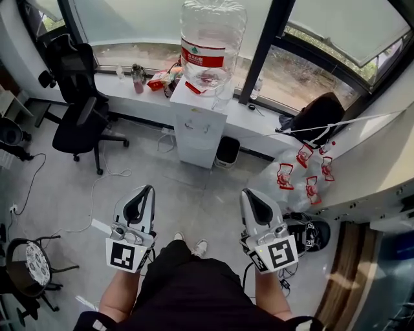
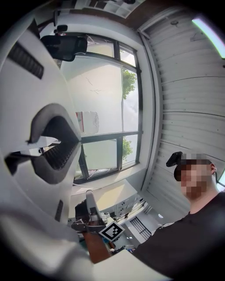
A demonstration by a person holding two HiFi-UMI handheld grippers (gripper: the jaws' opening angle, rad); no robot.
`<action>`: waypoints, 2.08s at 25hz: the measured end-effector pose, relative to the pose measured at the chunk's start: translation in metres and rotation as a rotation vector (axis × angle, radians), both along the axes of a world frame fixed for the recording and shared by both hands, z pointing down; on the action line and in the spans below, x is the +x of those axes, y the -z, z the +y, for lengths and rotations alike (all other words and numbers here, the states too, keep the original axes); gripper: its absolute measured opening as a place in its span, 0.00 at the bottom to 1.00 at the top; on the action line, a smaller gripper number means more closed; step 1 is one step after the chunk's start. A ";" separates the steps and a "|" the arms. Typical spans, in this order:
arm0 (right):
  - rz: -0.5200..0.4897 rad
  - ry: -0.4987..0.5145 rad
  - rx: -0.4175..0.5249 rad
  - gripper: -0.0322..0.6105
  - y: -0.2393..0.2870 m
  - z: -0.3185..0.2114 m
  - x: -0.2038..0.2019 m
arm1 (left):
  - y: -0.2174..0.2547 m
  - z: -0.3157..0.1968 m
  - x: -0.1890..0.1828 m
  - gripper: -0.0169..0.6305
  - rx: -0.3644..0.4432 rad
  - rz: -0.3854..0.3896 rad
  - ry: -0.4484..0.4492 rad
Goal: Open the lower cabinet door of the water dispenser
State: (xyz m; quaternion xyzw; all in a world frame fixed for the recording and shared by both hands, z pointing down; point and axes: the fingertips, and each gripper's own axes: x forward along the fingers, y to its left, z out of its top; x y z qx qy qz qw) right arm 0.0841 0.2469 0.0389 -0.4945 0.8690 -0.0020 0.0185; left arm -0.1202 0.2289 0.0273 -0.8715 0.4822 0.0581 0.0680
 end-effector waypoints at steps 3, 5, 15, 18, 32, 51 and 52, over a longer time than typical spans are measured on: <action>-0.013 0.021 -0.017 0.05 -0.007 -0.007 -0.002 | -0.010 0.002 -0.009 0.04 -0.027 -0.003 0.037; -0.009 0.039 -0.027 0.05 -0.009 -0.013 -0.004 | -0.016 -0.002 -0.013 0.04 -0.041 0.000 0.055; 0.022 0.017 -0.056 0.05 -0.015 -0.079 -0.003 | -0.025 -0.080 -0.001 0.04 -0.048 0.037 0.007; 0.041 -0.009 -0.058 0.05 -0.011 -0.105 0.000 | -0.023 -0.116 0.003 0.04 -0.031 0.049 -0.024; 0.062 -0.135 -0.064 0.05 0.002 -0.203 -0.004 | -0.020 -0.244 0.020 0.04 -0.049 0.111 -0.199; 0.037 0.029 -0.055 0.05 0.001 -0.257 0.058 | -0.008 -0.260 0.070 0.04 -0.033 0.073 -0.040; 0.040 0.041 -0.055 0.05 0.001 -0.259 0.058 | -0.010 -0.260 0.071 0.04 -0.040 0.069 -0.031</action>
